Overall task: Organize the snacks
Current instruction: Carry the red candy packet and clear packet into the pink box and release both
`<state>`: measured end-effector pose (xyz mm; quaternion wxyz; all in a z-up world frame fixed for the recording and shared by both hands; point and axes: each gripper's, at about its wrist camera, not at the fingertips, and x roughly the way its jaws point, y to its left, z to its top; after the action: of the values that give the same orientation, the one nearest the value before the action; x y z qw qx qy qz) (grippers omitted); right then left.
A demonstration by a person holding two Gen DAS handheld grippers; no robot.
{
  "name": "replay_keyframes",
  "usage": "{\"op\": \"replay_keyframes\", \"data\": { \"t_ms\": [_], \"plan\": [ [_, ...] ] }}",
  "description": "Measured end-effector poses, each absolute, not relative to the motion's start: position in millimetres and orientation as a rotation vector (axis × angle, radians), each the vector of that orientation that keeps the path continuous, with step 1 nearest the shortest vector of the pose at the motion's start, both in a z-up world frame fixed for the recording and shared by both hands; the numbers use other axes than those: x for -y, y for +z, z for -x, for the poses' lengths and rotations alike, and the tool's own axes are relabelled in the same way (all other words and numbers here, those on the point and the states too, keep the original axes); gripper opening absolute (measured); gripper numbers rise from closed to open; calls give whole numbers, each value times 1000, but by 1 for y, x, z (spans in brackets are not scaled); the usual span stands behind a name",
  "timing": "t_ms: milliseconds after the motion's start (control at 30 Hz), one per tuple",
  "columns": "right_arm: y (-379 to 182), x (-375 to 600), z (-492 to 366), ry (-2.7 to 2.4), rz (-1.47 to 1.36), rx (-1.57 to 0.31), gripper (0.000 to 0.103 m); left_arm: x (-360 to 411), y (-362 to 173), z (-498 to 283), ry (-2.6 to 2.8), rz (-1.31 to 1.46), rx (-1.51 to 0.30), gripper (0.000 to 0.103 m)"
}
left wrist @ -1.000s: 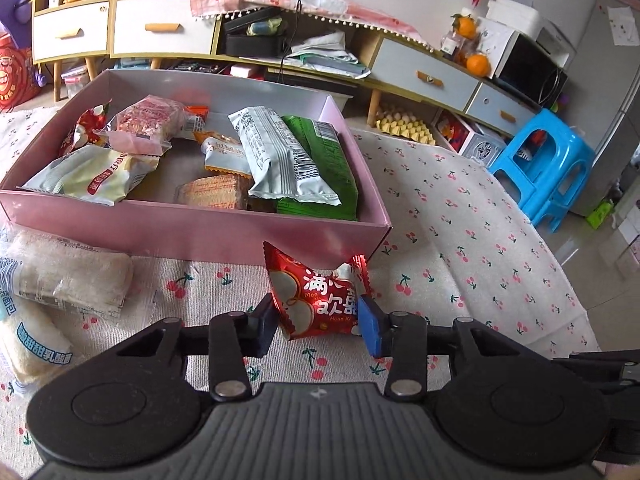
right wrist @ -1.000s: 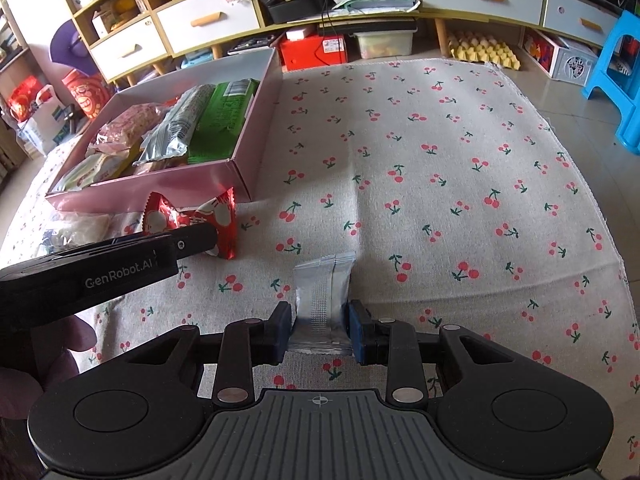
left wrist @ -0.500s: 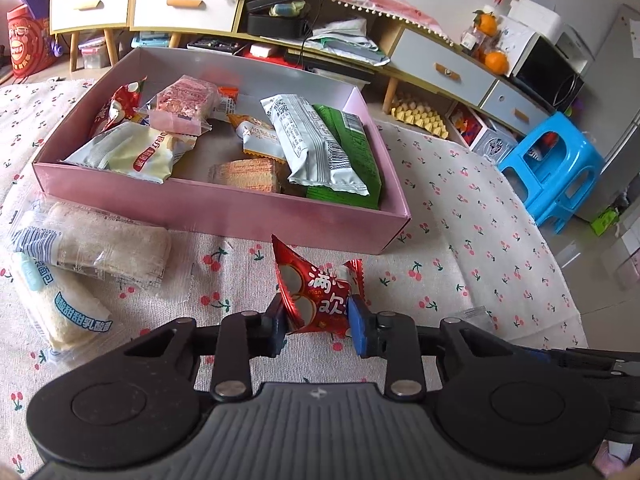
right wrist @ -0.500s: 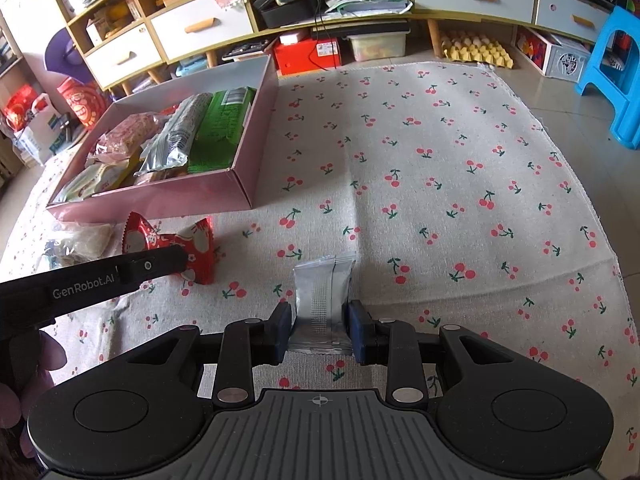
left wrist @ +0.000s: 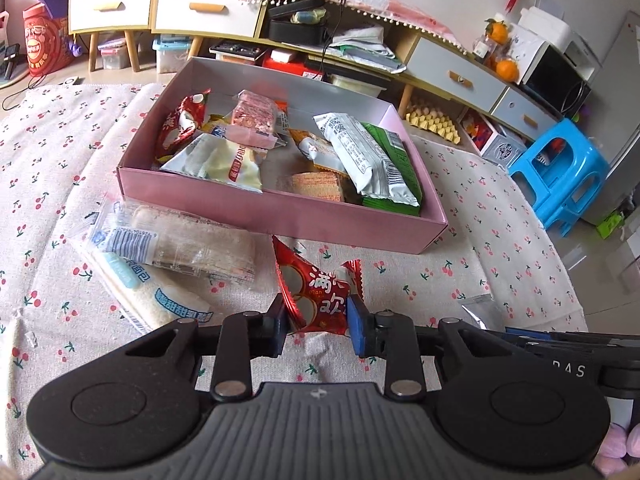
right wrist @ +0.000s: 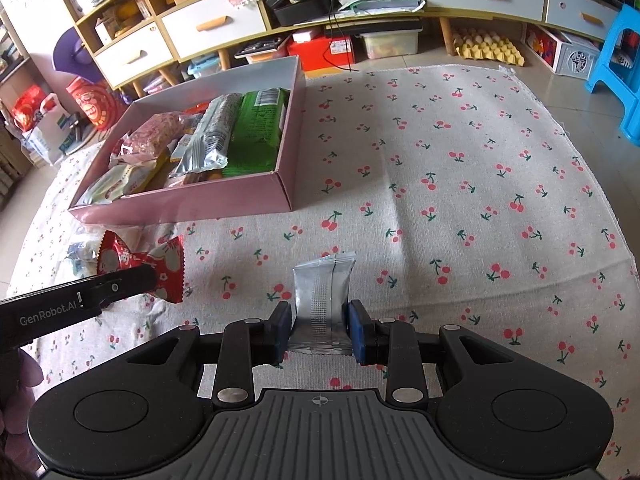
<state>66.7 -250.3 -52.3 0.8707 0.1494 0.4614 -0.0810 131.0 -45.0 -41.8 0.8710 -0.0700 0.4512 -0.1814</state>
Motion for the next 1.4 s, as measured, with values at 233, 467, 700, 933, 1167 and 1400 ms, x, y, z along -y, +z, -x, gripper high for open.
{"op": "replay_keyframes", "data": {
  "t_ms": [233,467,700,933,1167,1400],
  "plan": [
    [-50,229,-76,-139,-312,-973,29,22,-36,-133,-354,171,-941,28],
    [-42,209,-87,-107,-328,-964,29,10,-25,-136,-334,185,-916,28],
    [-28,194,-100,-82,-372,-932,29,-4,-15,-141,-312,201,-866,28],
    [-15,186,-117,-56,-434,-907,29,-12,-8,-153,-285,215,-843,28],
    [-3,189,-145,-29,-517,-867,29,-13,-1,-181,-251,196,-813,28],
    [-3,192,-173,1,-552,-813,29,-8,-3,-210,-226,174,-789,28]
  ]
}}
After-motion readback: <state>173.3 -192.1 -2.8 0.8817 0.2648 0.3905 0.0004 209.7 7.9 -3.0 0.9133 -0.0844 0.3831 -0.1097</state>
